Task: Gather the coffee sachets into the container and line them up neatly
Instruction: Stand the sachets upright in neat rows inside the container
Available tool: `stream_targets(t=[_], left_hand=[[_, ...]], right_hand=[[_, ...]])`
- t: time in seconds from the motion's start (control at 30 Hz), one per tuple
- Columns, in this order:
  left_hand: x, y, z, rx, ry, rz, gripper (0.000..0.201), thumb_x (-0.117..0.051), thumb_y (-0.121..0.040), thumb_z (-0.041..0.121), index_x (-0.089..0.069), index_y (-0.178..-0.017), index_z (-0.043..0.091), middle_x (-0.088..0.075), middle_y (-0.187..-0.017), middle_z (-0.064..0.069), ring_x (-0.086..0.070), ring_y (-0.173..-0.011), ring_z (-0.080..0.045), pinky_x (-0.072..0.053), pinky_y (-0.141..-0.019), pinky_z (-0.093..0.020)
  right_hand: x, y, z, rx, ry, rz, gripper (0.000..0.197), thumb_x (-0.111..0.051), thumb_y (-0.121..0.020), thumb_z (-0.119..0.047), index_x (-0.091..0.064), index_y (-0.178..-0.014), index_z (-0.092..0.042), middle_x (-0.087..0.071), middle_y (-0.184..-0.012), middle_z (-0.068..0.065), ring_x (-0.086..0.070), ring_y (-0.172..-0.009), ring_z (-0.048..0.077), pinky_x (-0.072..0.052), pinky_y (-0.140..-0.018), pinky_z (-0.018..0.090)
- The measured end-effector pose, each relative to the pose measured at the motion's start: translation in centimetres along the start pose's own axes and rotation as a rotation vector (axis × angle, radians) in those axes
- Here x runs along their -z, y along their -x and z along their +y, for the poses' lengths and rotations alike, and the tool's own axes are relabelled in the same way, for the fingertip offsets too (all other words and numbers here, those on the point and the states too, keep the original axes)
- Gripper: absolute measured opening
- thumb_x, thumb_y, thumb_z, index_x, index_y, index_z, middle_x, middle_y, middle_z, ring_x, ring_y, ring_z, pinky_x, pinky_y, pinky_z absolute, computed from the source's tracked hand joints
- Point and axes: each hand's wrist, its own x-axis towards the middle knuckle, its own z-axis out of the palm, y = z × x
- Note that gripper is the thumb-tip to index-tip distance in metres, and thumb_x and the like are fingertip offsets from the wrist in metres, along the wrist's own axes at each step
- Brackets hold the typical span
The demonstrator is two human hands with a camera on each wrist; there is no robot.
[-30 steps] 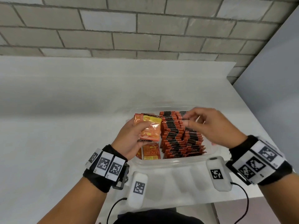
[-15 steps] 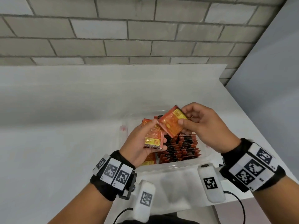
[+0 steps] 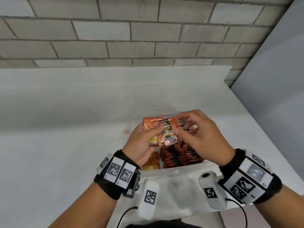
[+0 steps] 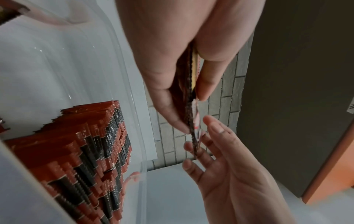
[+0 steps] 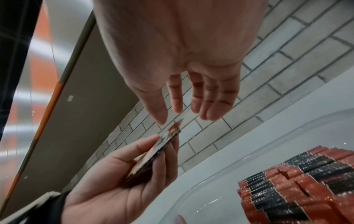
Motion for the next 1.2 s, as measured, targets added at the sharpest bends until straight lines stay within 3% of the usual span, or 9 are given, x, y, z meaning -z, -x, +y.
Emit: stream_targets(t=[0.1, 0.2, 0.37, 0.43, 0.5, 0.7, 0.87, 1.0, 1.2], left_hand=[[-0.2, 0.2, -0.2, -0.002, -0.038, -0.047, 0.020, -0.063, -0.082, 0.008, -0.064, -0.102, 0.012, -0.072, -0.090, -0.005, -0.070, -0.082, -0.021, -0.058, -0.067, -0.034], [-0.3, 0.4, -0.4, 0.007, -0.075, -0.101, 0.020, -0.063, -0.080, 0.012, -0.063, -0.101, 0.014, -0.073, -0.088, -0.004, -0.070, -0.078, -0.019, -0.057, -0.066, -0.034], [0.9, 0.3, -0.6, 0.043, -0.006, -0.030, 0.040, -0.062, -0.077, 0.032, -0.063, -0.111, 0.009, -0.070, -0.092, -0.011, -0.065, -0.076, -0.021, -0.056, -0.066, -0.034], [1.6, 0.3, -0.8, 0.055, 0.024, -0.004, 0.038, -0.061, -0.078, 0.031, -0.063, -0.110, 0.010, -0.071, -0.090, -0.010, -0.065, -0.077, -0.022, -0.057, -0.068, -0.035], [1.9, 0.3, -1.0, 0.060, 0.031, 0.002, 0.034, -0.061, -0.076, 0.030, -0.064, -0.105, 0.012, -0.072, -0.087, -0.008, -0.066, -0.075, -0.020, -0.057, -0.069, -0.035], [1.8, 0.3, -1.6, 0.086, 0.009, 0.014, 0.037, -0.064, -0.073, 0.029, -0.064, -0.107, 0.013, -0.073, -0.087, -0.007, -0.067, -0.073, -0.018, -0.057, -0.068, -0.033], [1.4, 0.2, -2.0, 0.102, -0.009, 0.016, 0.038, -0.064, -0.074, 0.027, -0.063, -0.108, 0.011, -0.073, -0.086, -0.007, -0.067, -0.073, -0.018, -0.057, -0.067, -0.033], [1.4, 0.3, -2.3, 0.109, -0.034, 0.013, 0.038, -0.064, -0.074, 0.028, -0.063, -0.107, 0.011, -0.072, -0.088, -0.008, -0.066, -0.075, -0.020, -0.056, -0.068, -0.034], [1.4, 0.3, -2.4, 0.119, -0.040, 0.019, 0.037, -0.064, -0.073, 0.028, -0.063, -0.106, 0.011, -0.072, -0.089, -0.009, -0.066, -0.075, -0.019, -0.056, -0.069, -0.035]], right_hand=[[0.0, -0.1, -0.3, -0.058, -0.051, -0.089, 0.040, -0.070, -0.084, -0.022, -0.054, -0.118, -0.037, -0.059, -0.109, -0.011, -0.060, -0.076, 0.005, -0.047, -0.069, 0.014], [0.8, -0.1, -0.4, -0.108, -0.123, -0.214, 0.045, -0.068, -0.085, -0.012, -0.056, -0.122, -0.034, -0.062, -0.092, -0.015, -0.061, -0.068, 0.004, -0.052, -0.069, 0.020], [3.4, 0.7, 2.4, -0.247, -0.021, -0.326, 0.026, -0.061, -0.090, -0.008, -0.061, -0.103, -0.030, -0.064, -0.076, -0.010, -0.065, -0.071, 0.006, -0.049, -0.068, 0.018], [4.1, 1.5, 4.0, -0.303, 0.083, -0.386, 0.024, -0.058, -0.092, -0.011, -0.059, -0.101, -0.033, -0.069, -0.090, -0.001, -0.066, -0.093, 0.013, -0.053, -0.077, 0.028], [4.3, 2.3, 5.1, -0.343, 0.118, -0.452, 0.024, -0.057, -0.093, -0.013, -0.058, -0.099, -0.036, -0.071, -0.091, 0.005, -0.066, -0.090, 0.020, -0.053, -0.081, 0.041], [3.8, 3.2, 6.2, -0.319, 0.189, -0.517, 0.020, -0.053, -0.094, -0.010, -0.056, -0.094, -0.030, -0.064, -0.075, -0.004, -0.055, -0.066, 0.003, -0.042, -0.063, 0.013], [3.0, 3.6, 6.7, -0.179, 0.323, -0.494, 0.017, -0.062, -0.089, -0.017, -0.062, -0.084, -0.033, -0.063, -0.086, -0.010, -0.057, -0.078, 0.002, -0.041, -0.071, 0.017], [2.7, 3.8, 6.7, -0.147, 0.445, -0.482, 0.014, -0.065, -0.088, -0.025, -0.074, -0.098, -0.022, -0.057, -0.097, -0.006, -0.052, -0.092, 0.008, -0.039, -0.084, 0.018], [2.2, 2.6, 6.0, -0.141, 0.595, -0.582, 0.007, -0.063, -0.087, -0.019, -0.069, -0.089, -0.023, -0.064, -0.089, -0.012, -0.059, -0.082, 0.008, -0.045, -0.076, 0.022]])
